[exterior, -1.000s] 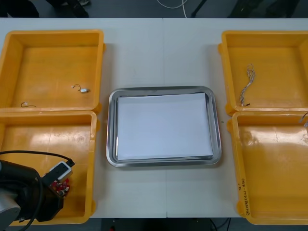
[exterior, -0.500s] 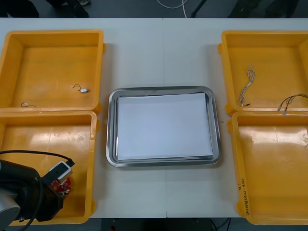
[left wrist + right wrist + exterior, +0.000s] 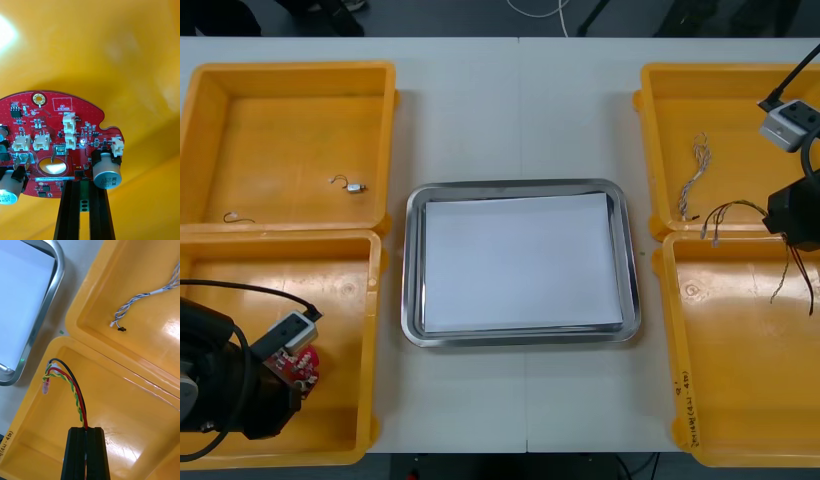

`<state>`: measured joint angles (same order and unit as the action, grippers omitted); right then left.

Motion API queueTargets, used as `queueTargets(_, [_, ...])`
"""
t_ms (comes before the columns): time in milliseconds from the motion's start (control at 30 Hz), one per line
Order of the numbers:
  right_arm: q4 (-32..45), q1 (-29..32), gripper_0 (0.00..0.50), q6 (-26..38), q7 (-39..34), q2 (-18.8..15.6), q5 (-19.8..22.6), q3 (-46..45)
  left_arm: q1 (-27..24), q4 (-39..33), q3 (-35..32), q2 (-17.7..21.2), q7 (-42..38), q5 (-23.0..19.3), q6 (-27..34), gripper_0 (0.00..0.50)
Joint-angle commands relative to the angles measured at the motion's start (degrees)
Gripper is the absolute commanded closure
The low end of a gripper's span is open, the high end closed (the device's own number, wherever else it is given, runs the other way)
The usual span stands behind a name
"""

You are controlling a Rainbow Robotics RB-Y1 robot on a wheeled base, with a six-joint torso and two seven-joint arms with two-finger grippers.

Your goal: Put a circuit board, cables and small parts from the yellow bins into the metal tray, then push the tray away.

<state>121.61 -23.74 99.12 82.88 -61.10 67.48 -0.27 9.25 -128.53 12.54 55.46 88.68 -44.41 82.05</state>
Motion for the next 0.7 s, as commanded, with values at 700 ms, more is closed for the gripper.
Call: queueTargets(700, [2.7,-15.7,0.5,-2.9,-0.7,-1.2,0.5,18.2,-11.9,-8.5,-22.0,-6.2,7.7,-8.6,22.1,0.499])
